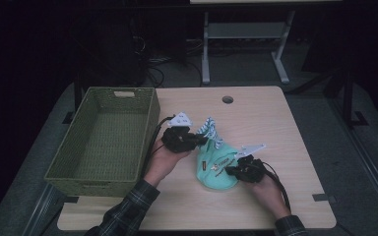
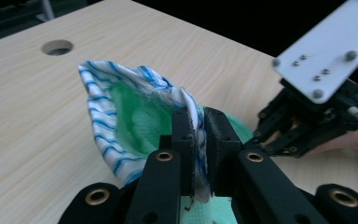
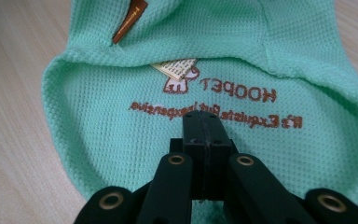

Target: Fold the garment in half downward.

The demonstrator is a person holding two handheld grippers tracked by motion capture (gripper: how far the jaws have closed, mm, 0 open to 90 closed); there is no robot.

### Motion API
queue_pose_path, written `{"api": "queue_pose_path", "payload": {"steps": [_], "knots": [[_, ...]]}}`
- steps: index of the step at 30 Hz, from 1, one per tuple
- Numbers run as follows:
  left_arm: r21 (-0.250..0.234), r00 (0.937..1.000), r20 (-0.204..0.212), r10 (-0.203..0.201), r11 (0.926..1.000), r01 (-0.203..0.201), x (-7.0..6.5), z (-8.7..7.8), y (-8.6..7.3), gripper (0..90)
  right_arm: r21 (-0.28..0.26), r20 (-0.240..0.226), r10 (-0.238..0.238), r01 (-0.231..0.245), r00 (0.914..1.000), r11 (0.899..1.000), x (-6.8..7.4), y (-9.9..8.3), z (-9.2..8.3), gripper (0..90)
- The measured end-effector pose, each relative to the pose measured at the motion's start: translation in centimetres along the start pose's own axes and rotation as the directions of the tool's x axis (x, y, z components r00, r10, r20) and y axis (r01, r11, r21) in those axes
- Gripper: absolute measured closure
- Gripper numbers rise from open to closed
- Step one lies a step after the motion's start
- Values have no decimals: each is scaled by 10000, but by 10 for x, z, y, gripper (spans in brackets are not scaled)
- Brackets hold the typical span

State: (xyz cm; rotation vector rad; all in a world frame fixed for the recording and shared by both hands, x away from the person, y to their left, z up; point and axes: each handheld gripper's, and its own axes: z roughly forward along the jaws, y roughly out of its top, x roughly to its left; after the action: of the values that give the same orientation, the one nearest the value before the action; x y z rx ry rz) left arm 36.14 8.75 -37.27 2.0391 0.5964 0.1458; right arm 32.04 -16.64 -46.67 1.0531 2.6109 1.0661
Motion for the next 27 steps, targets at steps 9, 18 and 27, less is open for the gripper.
{"api": "queue_pose_path", "payload": {"steps": [9,18,27], "knots": [[500,9977,546,405,9978,-432,-17,18,-4,828,13,11,30,-30,10000,10000,0,-1,-2,899],[975,9930,901,768,9916,-855,-30,29,-12,827,72,441,137,-141,9989,9999,-8,-13,-23,898],[1221,9853,1510,800,9876,-989,-42,40,-19,827,284,590,187,-204,9981,9994,-13,-16,-23,899]]}}
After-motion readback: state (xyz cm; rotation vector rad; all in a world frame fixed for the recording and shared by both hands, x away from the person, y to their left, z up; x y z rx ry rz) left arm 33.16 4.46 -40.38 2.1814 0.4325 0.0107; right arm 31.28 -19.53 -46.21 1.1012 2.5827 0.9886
